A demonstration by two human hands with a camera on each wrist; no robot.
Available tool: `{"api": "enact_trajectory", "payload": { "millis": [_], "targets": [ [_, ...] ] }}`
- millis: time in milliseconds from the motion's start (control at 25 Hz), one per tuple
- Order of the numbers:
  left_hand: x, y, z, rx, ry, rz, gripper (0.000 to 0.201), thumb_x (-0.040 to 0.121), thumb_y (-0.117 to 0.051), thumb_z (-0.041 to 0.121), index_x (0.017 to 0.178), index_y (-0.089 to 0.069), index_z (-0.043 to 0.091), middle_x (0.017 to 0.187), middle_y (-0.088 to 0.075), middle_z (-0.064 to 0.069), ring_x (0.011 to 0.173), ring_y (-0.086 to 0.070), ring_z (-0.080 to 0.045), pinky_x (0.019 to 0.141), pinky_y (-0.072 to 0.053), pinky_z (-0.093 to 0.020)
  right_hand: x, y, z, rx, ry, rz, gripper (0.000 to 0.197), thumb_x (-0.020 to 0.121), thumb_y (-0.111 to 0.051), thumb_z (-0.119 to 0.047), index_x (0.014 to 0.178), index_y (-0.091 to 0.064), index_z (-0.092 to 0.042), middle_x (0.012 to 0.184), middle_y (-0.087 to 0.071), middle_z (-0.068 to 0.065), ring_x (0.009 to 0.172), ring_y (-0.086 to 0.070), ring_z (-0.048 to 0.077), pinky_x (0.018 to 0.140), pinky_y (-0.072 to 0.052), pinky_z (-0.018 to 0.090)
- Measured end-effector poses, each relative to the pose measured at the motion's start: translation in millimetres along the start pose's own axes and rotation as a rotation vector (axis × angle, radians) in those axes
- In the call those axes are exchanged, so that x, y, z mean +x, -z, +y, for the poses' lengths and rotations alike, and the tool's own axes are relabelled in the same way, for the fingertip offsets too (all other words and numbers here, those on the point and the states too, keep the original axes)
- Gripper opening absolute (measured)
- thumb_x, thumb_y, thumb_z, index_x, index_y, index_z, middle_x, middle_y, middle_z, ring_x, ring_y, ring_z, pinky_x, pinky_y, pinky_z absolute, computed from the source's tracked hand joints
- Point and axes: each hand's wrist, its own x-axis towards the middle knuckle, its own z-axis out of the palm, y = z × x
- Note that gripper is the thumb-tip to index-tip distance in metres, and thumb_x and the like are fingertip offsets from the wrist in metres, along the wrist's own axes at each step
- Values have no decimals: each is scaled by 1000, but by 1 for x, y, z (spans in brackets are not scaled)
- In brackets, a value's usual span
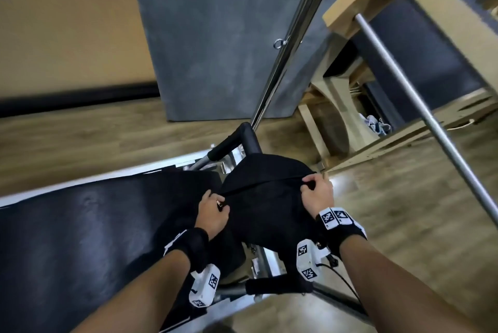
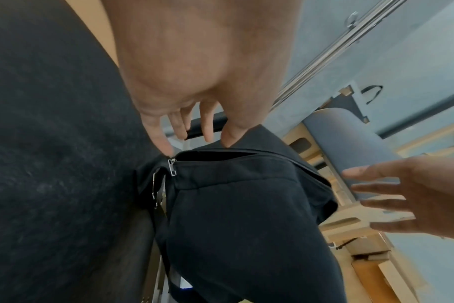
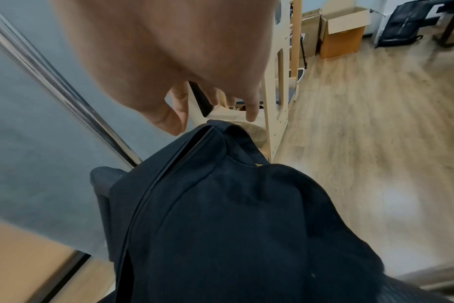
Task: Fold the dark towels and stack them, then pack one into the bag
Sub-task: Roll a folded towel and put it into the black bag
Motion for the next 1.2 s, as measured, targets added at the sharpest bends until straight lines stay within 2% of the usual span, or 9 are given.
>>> {"api": "enact_trajectory", "payload": {
  "millis": [120,200,320,480,560,680,840,1040,1200],
  "targets": [
    [31,-14,-2,-23,73,-83,31,99,-64,4,130,-60,4,174,-9,-16,159,-21,-32,120,-27,-27,26,-5,7,24,-25,-40,19,97,-60,-9,111,-59,-22,154,-43,14,145,-38,34,116,-37,45],
    [43,-19,-5,-46,76,-143,41,98,-63,3,139,-55,4,169,-26,-14,157,-25,-34,124,-30,-38,36,-8,10,49,-32,-58,22,98,-60,-12,118,-57,-22,134,-59,10,120,-57,30,98,-46,36],
    [38,-18,-13,38,8,-112,46,98,-67,10,142,-57,5,146,-48,-10,133,-53,-30,112,-44,-43,33,-9,11,-5,-5,-64,24,99,-61,-12,120,-53,-21,110,-69,10,93,-66,29,82,-51,36],
    [7,7,-9,71,-85,120,27,99,-71,29,115,-70,7,119,-52,-5,115,-55,-26,102,-46,-36,6,4,0,-121,107,-2,25,99,-55,-6,120,-49,-18,83,-67,18,80,-65,38,78,-54,47],
    [-16,31,-4,84,-141,213,19,103,-65,26,107,-72,9,113,-50,-4,112,-54,-28,102,-46,-40,-15,21,-11,-152,222,58,26,100,-55,-6,123,-49,-16,90,-68,15,82,-65,39,75,-53,47],
    [-57,67,3,225,-263,299,17,102,-59,9,115,-70,7,115,-51,-8,112,-51,-32,99,-48,-44,-56,42,-34,-187,432,142,22,103,-52,-11,124,-49,-16,110,-61,9,85,-64,37,73,-55,46],
    [-126,132,22,303,-292,403,29,98,-65,9,126,-64,4,119,-47,-14,117,-45,-33,92,-51,-48,-137,62,-64,-179,608,162,7,105,-52,-25,109,-47,-24,103,-47,0,72,-56,32,70,-54,46],
    [-223,225,19,427,-293,483,42,88,-66,8,129,-58,8,125,-41,-13,123,-40,-35,87,-52,-52,-251,89,-65,-284,830,-64,46,84,-77,-53,109,-47,-28,113,-38,-6,80,-59,25,72,-53,38],
    [-308,280,3,535,-357,535,44,82,-65,7,125,-53,12,131,-38,-12,112,-40,-36,83,-51,-50,-346,108,-69,-387,1078,-107,41,98,-67,-32,130,-42,-40,129,-37,-7,78,-65,30,77,-58,47]
  ]
}}
